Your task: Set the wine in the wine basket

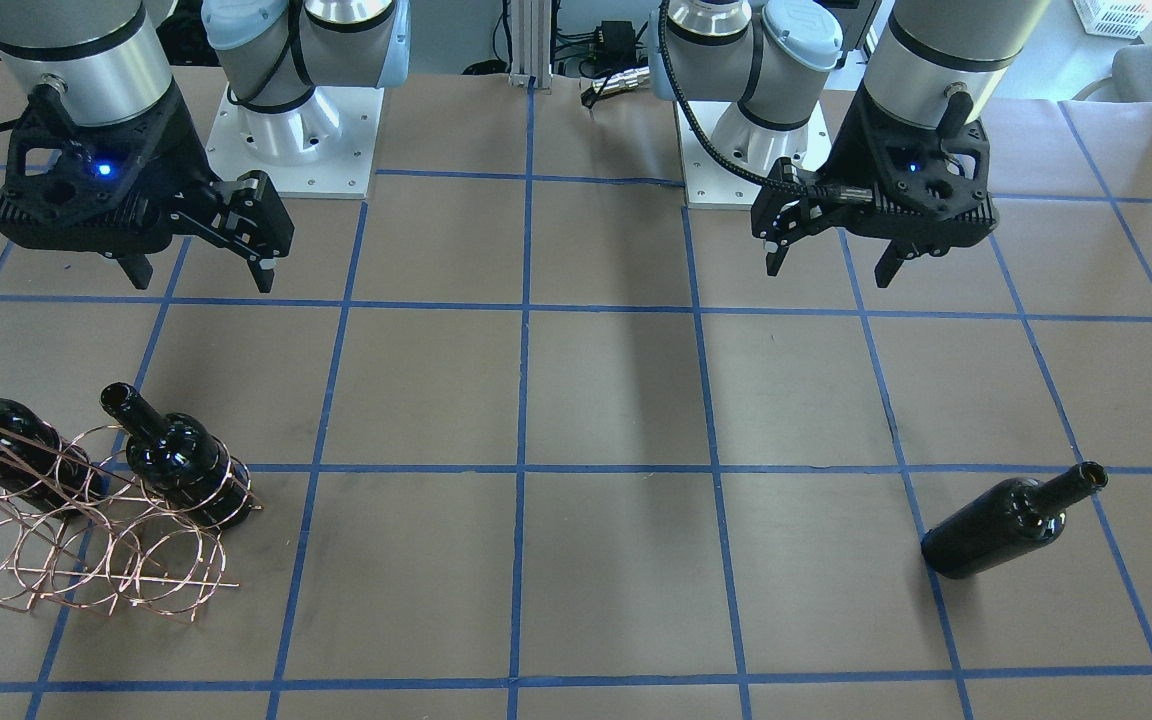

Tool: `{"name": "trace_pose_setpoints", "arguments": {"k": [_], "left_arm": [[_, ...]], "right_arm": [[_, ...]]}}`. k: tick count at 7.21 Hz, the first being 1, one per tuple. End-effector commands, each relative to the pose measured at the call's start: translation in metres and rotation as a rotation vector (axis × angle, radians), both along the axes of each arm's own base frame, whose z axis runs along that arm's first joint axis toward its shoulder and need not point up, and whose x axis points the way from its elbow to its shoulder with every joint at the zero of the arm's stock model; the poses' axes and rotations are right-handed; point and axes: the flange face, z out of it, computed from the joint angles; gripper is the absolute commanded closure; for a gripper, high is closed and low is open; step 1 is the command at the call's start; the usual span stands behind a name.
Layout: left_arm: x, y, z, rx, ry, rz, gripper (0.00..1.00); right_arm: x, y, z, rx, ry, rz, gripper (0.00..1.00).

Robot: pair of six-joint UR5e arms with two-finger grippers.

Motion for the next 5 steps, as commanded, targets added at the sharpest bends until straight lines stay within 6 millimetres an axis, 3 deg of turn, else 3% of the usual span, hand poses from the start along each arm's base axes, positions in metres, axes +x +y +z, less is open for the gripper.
{"name": "trace_pose_setpoints", "arguments": {"k": [1,2,3,4,5], "left_arm": [[0.012,-0.005,0.006,-0.049,-0.048,0.016,0.0],[0.017,-0.007,0.007,-0.053,-0.05,0.016,0.0],[0.053,-0.013,0.008,-0.061,-0.053,0.074,0.0],[0.113,-0.027,-0.002,-0.048,-0.05,0.168,0.0],[0.162,-0.03,-0.01,-0.029,-0.046,0.237,0.0]], "right_arm": [[0.001,-0.001,0.0,-0.002,-0.01,-0.006,0.0],[0.0,0.0,0.0,-0.002,-0.001,-0.001,0.0],[0.0,0.0,0.0,-0.002,-0.004,-0.001,0.0],[0.0,0.0,0.0,-0.002,-0.002,-0.001,0.0],[0.0,0.0,0.0,-0.002,-0.002,-0.001,0.0]]}}
